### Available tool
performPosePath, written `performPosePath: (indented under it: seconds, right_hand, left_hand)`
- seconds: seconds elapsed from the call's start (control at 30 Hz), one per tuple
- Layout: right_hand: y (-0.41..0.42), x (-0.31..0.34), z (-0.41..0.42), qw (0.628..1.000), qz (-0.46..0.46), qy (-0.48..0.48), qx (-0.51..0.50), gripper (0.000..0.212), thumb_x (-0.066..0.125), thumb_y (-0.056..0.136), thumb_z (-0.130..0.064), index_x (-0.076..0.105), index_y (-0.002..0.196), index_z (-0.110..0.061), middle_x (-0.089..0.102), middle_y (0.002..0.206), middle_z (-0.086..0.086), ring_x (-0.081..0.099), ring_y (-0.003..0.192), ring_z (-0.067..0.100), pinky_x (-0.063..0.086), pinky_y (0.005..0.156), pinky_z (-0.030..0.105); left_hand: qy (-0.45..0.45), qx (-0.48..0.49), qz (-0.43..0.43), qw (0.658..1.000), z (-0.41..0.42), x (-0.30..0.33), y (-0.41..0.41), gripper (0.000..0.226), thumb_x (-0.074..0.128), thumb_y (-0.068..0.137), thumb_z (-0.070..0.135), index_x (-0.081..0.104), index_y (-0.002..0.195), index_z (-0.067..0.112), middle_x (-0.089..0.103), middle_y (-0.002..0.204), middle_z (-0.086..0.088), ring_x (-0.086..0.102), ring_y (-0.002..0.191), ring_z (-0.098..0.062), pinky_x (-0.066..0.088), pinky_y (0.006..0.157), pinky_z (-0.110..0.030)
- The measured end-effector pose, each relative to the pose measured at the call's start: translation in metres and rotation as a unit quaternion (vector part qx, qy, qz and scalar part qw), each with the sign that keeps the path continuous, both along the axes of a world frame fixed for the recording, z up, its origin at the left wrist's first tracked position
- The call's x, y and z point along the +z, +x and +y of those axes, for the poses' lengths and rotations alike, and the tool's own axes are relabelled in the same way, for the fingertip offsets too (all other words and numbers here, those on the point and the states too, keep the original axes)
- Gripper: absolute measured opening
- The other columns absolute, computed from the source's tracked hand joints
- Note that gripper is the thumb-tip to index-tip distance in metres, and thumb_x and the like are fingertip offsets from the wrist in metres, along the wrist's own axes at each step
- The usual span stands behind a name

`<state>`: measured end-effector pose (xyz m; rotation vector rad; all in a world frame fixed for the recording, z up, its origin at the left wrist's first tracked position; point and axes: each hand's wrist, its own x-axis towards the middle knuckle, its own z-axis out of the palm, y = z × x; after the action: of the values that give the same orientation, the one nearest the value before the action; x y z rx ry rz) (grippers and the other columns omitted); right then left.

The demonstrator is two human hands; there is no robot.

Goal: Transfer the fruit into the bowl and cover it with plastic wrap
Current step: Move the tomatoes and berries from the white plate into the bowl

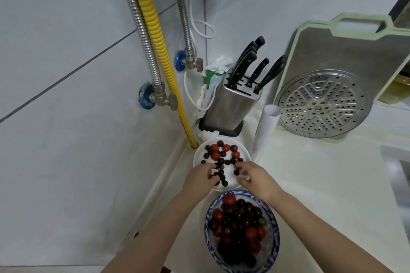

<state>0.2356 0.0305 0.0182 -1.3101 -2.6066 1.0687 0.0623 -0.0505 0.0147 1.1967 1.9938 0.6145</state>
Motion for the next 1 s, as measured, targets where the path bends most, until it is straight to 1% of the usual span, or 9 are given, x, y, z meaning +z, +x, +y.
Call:
performPosePath:
  seconds: [0.1, 0.17, 0.23, 0.4, 0.47, 0.57, 0.7, 0.83, 1.0]
  right_hand:
    - [-0.014, -0.007, 0.015, 0.998, -0.051, 0.012, 0.022, 0.054, 0.055, 0.089, -0.016, 0.038, 0.140, -0.012, 0.043, 0.140, 0.009, 0.049, 0.122, 0.026, 0.037, 0.105, 0.028]
    - [-0.020, -0.013, 0.023, 0.997, -0.071, 0.014, 0.019, 0.055, 0.054, 0.088, -0.016, 0.037, 0.140, -0.011, 0.044, 0.137, 0.011, 0.051, 0.120, 0.029, 0.040, 0.103, 0.032]
    - [-0.026, -0.019, 0.031, 0.995, -0.093, 0.024, 0.016, 0.057, 0.054, 0.088, -0.018, 0.034, 0.141, -0.011, 0.044, 0.137, 0.012, 0.050, 0.120, 0.029, 0.042, 0.102, 0.035]
    - [-0.039, -0.028, 0.040, 0.980, -0.181, 0.063, 0.052, 0.063, 0.053, 0.089, -0.025, 0.026, 0.144, -0.017, 0.035, 0.143, 0.011, 0.031, 0.132, 0.028, 0.041, 0.103, 0.038]
    - [-0.040, -0.032, 0.042, 0.973, -0.211, 0.072, 0.053, 0.063, 0.052, 0.089, -0.026, 0.024, 0.145, -0.021, 0.030, 0.144, 0.009, 0.034, 0.131, 0.028, 0.045, 0.098, 0.039]
    - [-0.043, -0.033, 0.047, 0.971, -0.224, 0.069, 0.053, 0.065, 0.054, 0.088, -0.027, 0.023, 0.145, -0.022, 0.023, 0.146, 0.009, 0.046, 0.122, 0.030, 0.048, 0.092, 0.039]
    - [-0.052, -0.037, 0.051, 0.967, -0.235, 0.049, 0.090, 0.073, 0.057, 0.087, -0.025, 0.016, 0.147, -0.025, 0.017, 0.150, 0.010, 0.045, 0.125, 0.028, 0.046, 0.099, 0.038]
    - [-0.057, -0.044, 0.048, 0.975, -0.196, 0.014, 0.108, 0.062, 0.061, 0.083, -0.025, 0.033, 0.138, -0.021, 0.031, 0.140, 0.009, 0.049, 0.117, 0.025, 0.046, 0.099, 0.035]
    - [-0.053, -0.047, 0.044, 0.977, -0.181, 0.011, 0.116, 0.064, 0.062, 0.082, -0.026, 0.033, 0.139, -0.028, 0.036, 0.133, 0.008, 0.053, 0.112, 0.028, 0.047, 0.098, 0.037]
  left_hand:
    - [-0.020, -0.066, 0.069, 0.995, 0.015, -0.006, -0.003, 0.049, 0.060, 0.088, 0.024, 0.048, 0.135, 0.017, 0.056, 0.131, -0.006, 0.055, 0.117, -0.022, 0.045, 0.096, -0.032]
    - [-0.033, -0.087, 0.067, 0.993, 0.024, -0.010, -0.003, 0.045, 0.062, 0.084, 0.020, 0.052, 0.128, 0.014, 0.060, 0.123, -0.009, 0.058, 0.111, -0.025, 0.049, 0.094, -0.038]
    - [-0.045, -0.100, 0.073, 0.991, 0.031, -0.013, -0.002, 0.049, 0.064, 0.082, 0.018, 0.050, 0.129, 0.014, 0.057, 0.124, -0.011, 0.055, 0.114, -0.027, 0.048, 0.096, -0.038]
    - [-0.126, -0.119, 0.169, 0.970, 0.041, -0.025, 0.003, 0.074, 0.069, 0.080, 0.035, 0.030, 0.143, 0.025, 0.039, 0.139, -0.009, 0.044, 0.126, -0.026, 0.045, 0.098, -0.041]
    - [-0.145, -0.119, 0.188, 0.964, 0.045, -0.029, 0.005, 0.079, 0.069, 0.078, 0.041, 0.026, 0.143, 0.027, 0.037, 0.141, -0.008, 0.044, 0.127, -0.026, 0.046, 0.096, -0.042]
    - [-0.165, -0.111, 0.177, 0.964, 0.051, -0.031, 0.005, 0.084, 0.069, 0.076, 0.044, 0.022, 0.144, 0.029, 0.033, 0.144, -0.007, 0.045, 0.127, -0.026, 0.046, 0.096, -0.041]
    - [-0.131, -0.108, 0.127, 0.977, 0.054, -0.035, 0.000, 0.071, 0.073, 0.074, 0.041, 0.039, 0.134, 0.022, 0.039, 0.140, -0.008, 0.046, 0.123, -0.023, 0.045, 0.098, -0.036]
    - [-0.115, -0.088, 0.111, 0.983, 0.056, -0.038, -0.002, 0.058, 0.075, 0.074, 0.035, 0.050, 0.123, 0.015, 0.053, 0.128, -0.007, 0.051, 0.118, -0.022, 0.044, 0.097, -0.033]
    - [-0.106, -0.051, 0.050, 0.992, 0.057, -0.040, -0.003, 0.056, 0.077, 0.075, 0.027, 0.051, 0.123, 0.011, 0.056, 0.127, -0.007, 0.054, 0.116, -0.022, 0.043, 0.097, -0.030]
